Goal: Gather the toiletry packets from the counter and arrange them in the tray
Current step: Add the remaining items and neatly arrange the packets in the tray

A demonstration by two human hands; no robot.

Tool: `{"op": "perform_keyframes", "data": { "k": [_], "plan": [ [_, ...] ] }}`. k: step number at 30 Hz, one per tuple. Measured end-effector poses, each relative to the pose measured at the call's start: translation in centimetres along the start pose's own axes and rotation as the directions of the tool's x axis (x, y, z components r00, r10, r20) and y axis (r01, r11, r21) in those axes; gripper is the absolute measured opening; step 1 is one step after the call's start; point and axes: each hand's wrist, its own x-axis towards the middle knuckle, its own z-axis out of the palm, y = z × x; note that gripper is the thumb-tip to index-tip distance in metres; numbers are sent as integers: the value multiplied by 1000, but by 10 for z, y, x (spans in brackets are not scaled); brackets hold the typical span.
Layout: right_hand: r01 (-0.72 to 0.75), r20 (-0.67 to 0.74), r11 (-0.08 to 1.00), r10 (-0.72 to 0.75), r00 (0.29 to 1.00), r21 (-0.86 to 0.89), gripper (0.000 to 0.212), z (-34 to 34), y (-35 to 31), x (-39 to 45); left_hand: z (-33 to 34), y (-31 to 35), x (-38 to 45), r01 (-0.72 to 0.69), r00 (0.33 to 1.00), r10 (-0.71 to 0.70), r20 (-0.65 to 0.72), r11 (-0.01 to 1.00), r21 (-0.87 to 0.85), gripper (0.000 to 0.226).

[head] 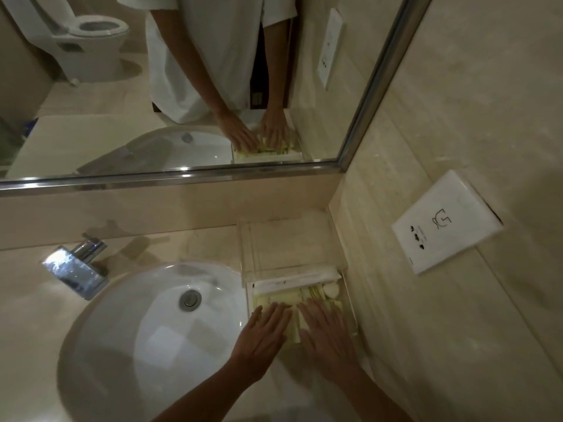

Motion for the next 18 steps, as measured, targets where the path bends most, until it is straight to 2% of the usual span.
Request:
{"op": "perform_keyframes", "data": {
  "k": [4, 8, 12, 18],
  "plan": [
    [0, 60, 1000, 0, 998, -8, 53, 2, 12, -2, 4, -2, -2, -9, 1000, 10, 24, 1000, -23, 52],
    [84, 27, 995, -86, 996, 49, 51, -9, 17, 2, -4, -8, 1, -34, 999, 34, 11, 999, -22, 51],
    [-91, -51, 989, 98, 994, 113, 52, -11, 21, 4, -3, -14, -5, -8, 1000, 8, 25, 1000, -7, 59],
    [-107, -33, 979, 114, 993, 172, 48, 0, 15, 6, 7, -12, -5, -3, 999, 2, 54, 1000, 23, 57]
  ]
}}
